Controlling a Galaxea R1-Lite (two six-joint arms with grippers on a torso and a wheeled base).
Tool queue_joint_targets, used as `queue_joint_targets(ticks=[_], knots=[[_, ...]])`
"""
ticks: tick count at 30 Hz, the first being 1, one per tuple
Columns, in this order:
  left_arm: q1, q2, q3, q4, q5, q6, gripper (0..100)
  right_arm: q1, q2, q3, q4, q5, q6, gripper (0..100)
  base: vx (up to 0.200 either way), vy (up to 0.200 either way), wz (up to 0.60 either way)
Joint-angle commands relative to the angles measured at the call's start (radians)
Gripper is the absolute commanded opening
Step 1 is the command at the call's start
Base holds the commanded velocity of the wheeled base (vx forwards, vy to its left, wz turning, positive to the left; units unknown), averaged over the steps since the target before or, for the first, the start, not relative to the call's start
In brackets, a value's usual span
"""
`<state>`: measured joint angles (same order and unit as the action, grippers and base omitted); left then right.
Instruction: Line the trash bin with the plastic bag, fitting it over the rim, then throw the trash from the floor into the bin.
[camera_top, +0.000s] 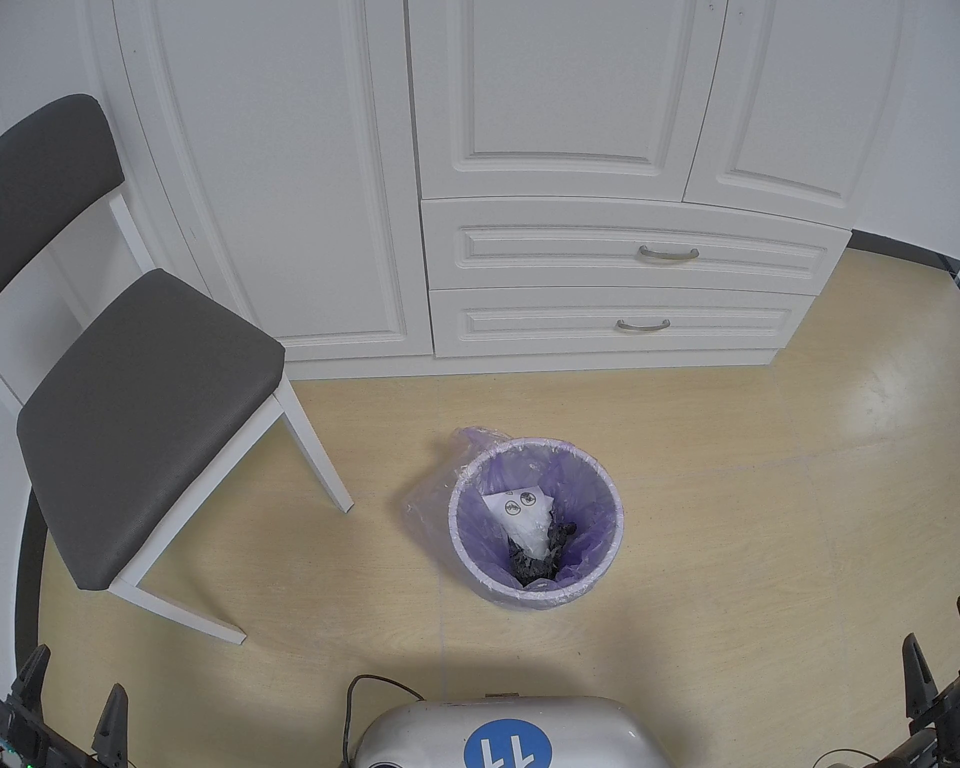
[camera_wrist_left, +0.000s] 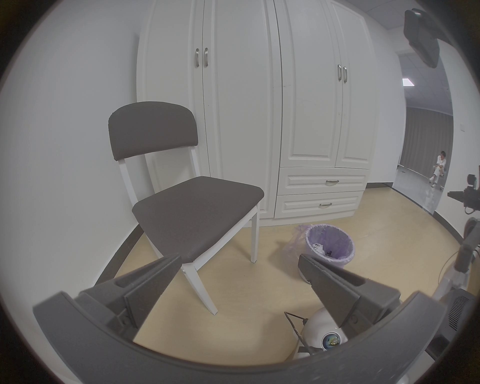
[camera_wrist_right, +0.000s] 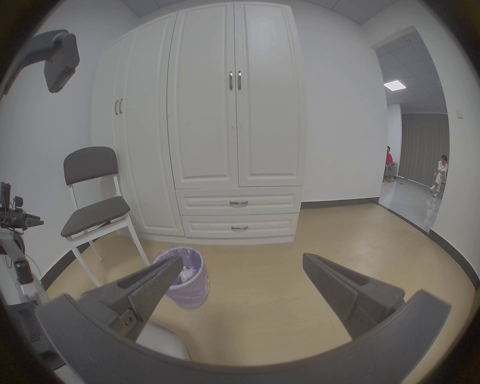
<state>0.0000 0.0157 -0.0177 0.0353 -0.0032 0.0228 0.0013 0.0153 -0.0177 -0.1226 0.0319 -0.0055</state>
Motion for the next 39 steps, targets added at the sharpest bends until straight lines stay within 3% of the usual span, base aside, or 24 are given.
queue_joint_targets(ticks=[1,33,37,39], knots=[[0.0,-0.016,0.005,0.0,0.0,0.0,100,0.0,-0.015,0.018,0.012,0.0,-0.001,100,0.0,0.0,0.0],[0.0,-0.016,0.005,-0.002,0.0,0.0,100,-0.001,-0.015,0.018,0.05,0.013,-0.123,100,0.0,0.0,0.0],[0.0,-0.016,0.005,-0.002,0.0,0.0,100,-0.001,-0.015,0.018,0.054,0.048,-0.134,100,0.0,0.0,0.0],[0.0,-0.016,0.005,-0.002,0.0,0.0,100,-0.001,-0.015,0.016,0.077,0.082,-0.096,100,0.0,0.0,0.0]])
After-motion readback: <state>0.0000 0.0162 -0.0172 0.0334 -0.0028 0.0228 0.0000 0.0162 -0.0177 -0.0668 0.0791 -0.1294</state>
